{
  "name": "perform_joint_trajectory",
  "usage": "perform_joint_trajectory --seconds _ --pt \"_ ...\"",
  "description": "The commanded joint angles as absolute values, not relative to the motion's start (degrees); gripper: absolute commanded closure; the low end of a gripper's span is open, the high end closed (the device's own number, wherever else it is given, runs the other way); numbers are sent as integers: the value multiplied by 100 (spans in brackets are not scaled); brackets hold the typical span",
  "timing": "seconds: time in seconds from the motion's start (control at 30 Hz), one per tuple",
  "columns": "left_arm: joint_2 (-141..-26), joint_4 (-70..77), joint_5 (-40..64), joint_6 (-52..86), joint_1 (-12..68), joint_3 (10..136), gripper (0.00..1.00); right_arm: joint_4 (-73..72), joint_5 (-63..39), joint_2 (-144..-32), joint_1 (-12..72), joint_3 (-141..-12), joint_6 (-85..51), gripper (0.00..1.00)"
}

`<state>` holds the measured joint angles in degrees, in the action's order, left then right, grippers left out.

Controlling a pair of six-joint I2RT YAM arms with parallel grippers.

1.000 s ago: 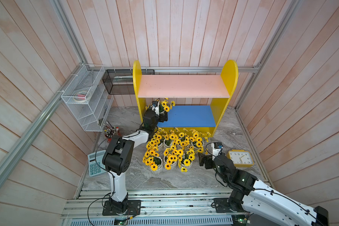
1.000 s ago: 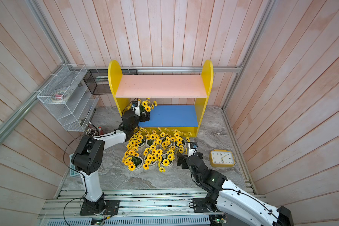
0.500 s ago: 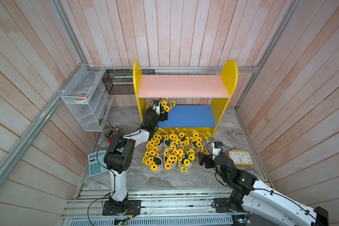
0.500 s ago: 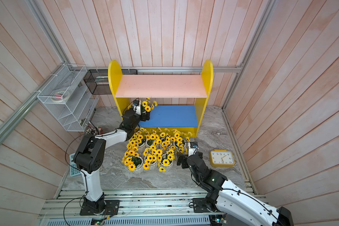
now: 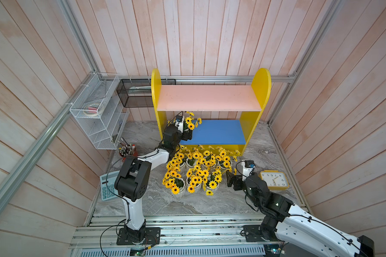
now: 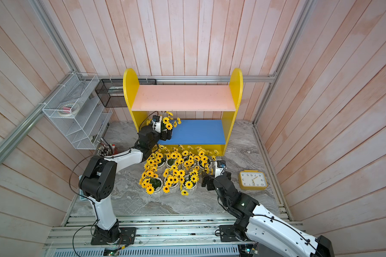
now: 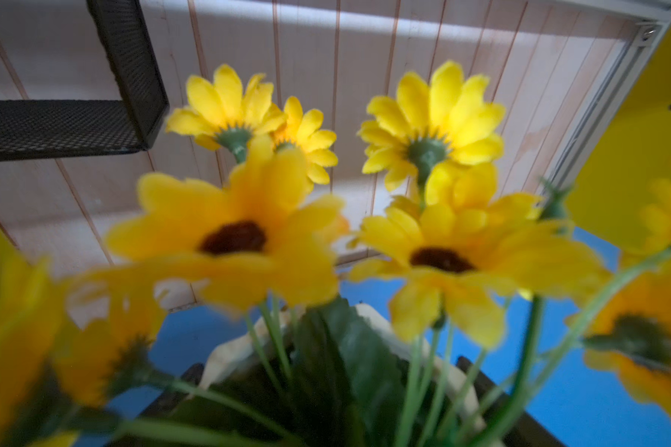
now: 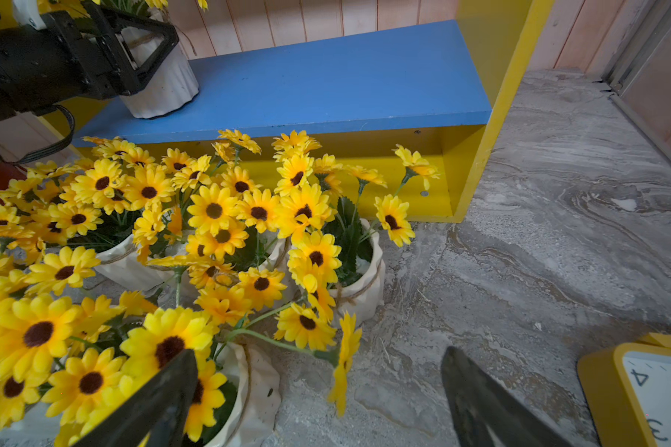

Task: Take the sunflower pots off the shelves
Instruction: Pick up the sunflower pot from the shelf.

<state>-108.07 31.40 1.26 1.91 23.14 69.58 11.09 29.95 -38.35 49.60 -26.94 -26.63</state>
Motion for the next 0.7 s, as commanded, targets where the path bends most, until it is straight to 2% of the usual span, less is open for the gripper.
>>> perform_joint_trajectory --seconds 0.0,0.47,0.67 --pt "-10264 3437 298 157 2472 6863 100 891 3214 -3741 4895 -2881 -2455 2" --pt "-9518 3544 115 270 2985 6222 100 1091 3349 -3326 4517 -2935 -2512 2" --pt "-8927 3398 -12 110 3498 5926 100 1072 2959 -3386 3900 -3144 -2479 2"
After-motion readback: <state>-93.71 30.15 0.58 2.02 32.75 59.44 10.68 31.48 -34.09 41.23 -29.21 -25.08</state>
